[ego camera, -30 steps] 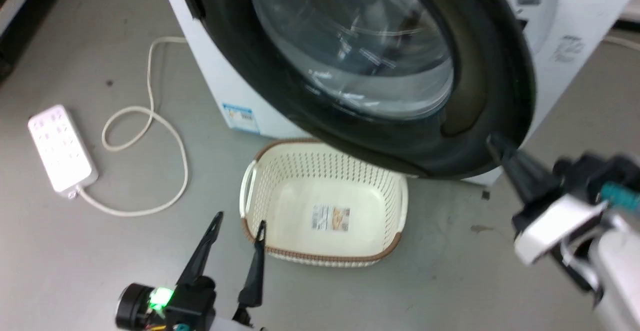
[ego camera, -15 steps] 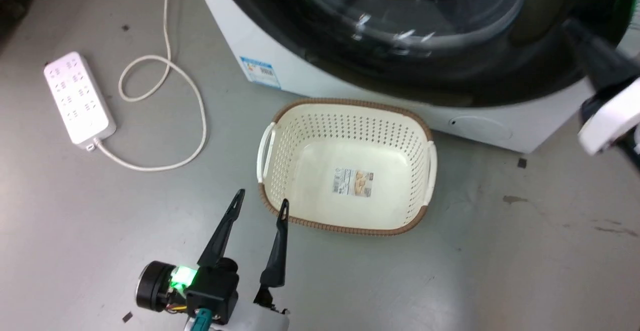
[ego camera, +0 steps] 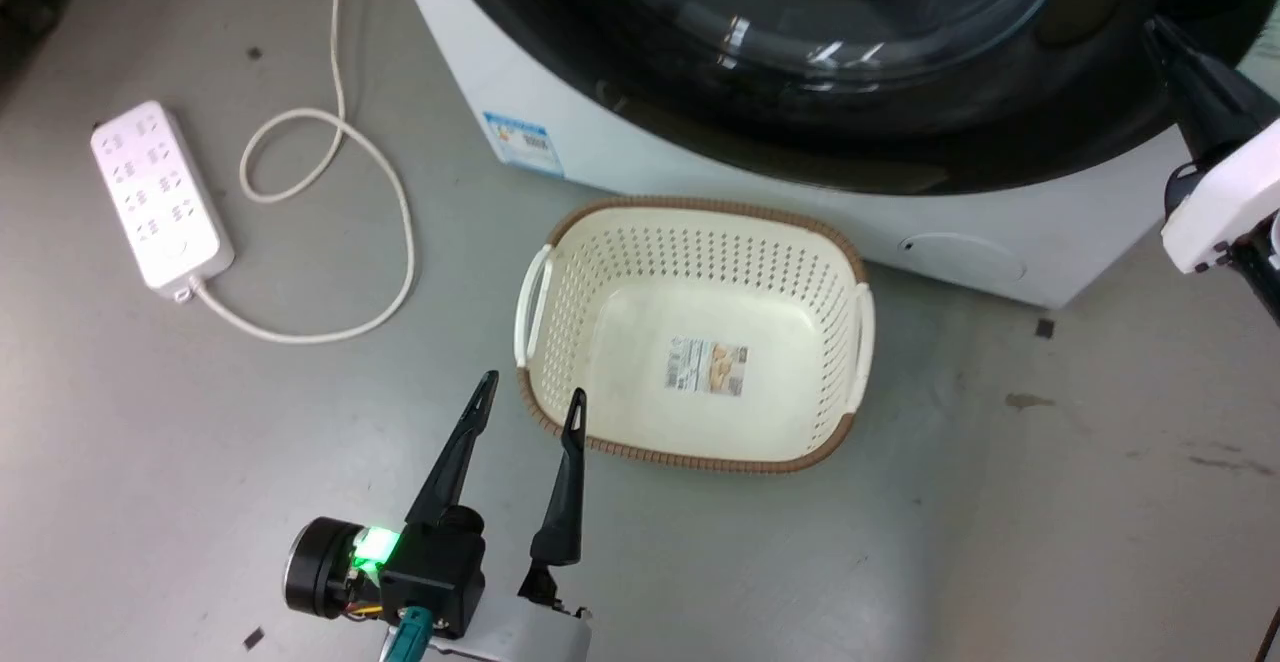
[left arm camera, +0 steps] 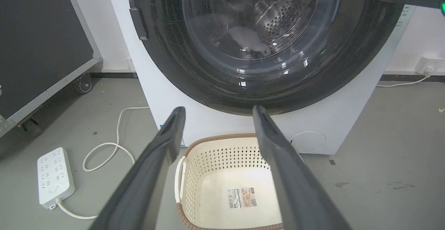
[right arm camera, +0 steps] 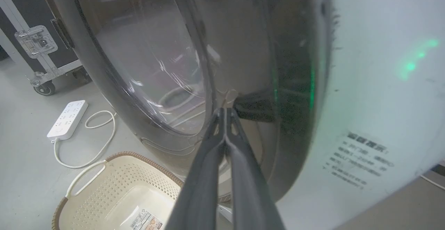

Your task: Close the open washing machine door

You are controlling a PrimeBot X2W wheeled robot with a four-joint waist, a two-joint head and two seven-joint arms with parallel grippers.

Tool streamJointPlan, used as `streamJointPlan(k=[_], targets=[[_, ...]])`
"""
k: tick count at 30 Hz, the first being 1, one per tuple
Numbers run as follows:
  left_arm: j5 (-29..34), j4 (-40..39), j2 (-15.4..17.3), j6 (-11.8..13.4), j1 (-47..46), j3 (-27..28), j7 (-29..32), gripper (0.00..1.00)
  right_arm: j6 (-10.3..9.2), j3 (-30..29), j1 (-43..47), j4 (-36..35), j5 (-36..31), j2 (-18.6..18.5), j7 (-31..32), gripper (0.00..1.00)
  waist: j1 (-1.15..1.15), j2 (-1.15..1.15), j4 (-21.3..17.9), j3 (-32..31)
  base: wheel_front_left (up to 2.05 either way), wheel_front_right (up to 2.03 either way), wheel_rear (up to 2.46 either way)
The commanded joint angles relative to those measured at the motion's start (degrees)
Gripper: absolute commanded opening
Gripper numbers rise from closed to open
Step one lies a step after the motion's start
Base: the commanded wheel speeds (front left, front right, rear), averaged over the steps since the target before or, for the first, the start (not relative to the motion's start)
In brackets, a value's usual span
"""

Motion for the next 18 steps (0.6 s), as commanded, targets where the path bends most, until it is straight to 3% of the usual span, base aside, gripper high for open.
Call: streamJointPlan(k=[1,2,4,9,11,18], targets=[[-0.31,0.28,-0.05,0.1,-0.94,0.09,-0.3,1.0,-0.6,-0.12,-1.07,1.15,0.28,-0.58,-1.08,0.0,0.0,0.0,-0.83,-1.41,0.0,0.0,0.0],[-0.45,0.42,-0.05,0.0,-0.91,0.25,-0.3,1.0,-0.6,0.46,-0.62,1.34,0.36,-0.37,-1.66,0.0,0.0,0.0,-1.19,-2.13,0.0,0.0,0.0],[-0.86,0.76,-0.05,-0.36,-0.82,0.75,-0.3,1.0,-0.6,1.23,0.62,1.18,0.3,-0.23,-3.88,1.0,0.0,0.0,-2.04,-3.78,0.0,0.0,0.0],[-2.14,2.16,0.14,-1.71,0.11,2.6,-0.3,1.0,-0.6,1.73,7.06,-0.73,0.52,0.87,-6.92,1.0,0.0,0.0,-4.86,-8.88,0.0,0.0,0.0],[-3.26,3.12,0.27,-2.76,1.64,4.74,-0.3,1.0,-0.6,-1.95,14.69,-4.42,-0.08,2.24,-7.81,1.0,0.0,0.0,-7.41,-13.14,0.0,0.0,0.0],[-3.98,4.21,0.34,-4.53,3.84,7.93,-0.3,1.0,-0.6,-16.79,31.86,-19.36,-9.32,8.1,-7.93,1.0,0.0,0.0,-10.93,-16.97,0.0,0.0,0.0]])
